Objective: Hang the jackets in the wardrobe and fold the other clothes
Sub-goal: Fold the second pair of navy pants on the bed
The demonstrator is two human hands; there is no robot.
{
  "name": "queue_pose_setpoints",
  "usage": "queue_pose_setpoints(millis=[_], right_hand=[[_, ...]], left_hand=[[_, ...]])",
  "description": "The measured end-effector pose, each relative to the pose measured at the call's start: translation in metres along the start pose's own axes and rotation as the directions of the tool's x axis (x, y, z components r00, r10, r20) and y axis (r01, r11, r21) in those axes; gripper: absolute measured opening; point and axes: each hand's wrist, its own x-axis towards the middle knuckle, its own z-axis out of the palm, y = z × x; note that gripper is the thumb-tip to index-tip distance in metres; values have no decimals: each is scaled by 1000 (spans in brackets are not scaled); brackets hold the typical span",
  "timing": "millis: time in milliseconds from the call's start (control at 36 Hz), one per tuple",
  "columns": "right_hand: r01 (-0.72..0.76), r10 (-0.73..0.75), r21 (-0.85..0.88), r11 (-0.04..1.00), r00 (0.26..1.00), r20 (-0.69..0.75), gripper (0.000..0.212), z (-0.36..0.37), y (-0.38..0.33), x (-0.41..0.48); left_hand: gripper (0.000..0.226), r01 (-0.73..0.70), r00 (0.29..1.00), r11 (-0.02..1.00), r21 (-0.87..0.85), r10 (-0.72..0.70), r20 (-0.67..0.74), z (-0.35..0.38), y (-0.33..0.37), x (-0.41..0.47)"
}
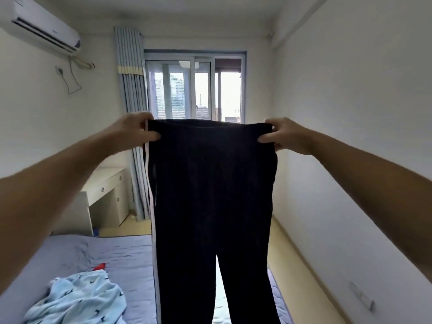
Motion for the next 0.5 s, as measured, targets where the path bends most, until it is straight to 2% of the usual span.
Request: queue_pose_setpoints(millis=[56,111,167,222,278,361,444,500], right_hand=[[-55,63,171,984,997,-42,29,16,17,-10],[-148,185,303,941,978,-97,43,37,36,-23],[-213,289,406,889,948,-136,36,64,53,-43],[-236,354,476,847,919,-175,18,97,69,-69],[-219,378,521,825,899,-221,5,132,81,-96],[-163,364,559,813,892,-269,7,181,93,-128],[-121,309,503,856,899,-311,12,213,102,-146],[-139,303,457,878,902,-308,11,223,108,-154]], left_hand=[[20,101,995,940,-327,-104,9,24,-1,-16],[27,224,964,834,-505,-265,-9,56,-4,-34],[32,312,912,749,-584,-408,-36,90,-5,-57],[23,333,882,660,-674,-470,-25,127,-3,-86],[13,345,864,600,-722,-503,-5,164,5,-118],[14,362,860,576,-733,-510,23,210,21,-162],[12,399,865,555,-730,-491,99,237,34,-194],[10,404,873,582,-705,-476,107,247,38,-208]])
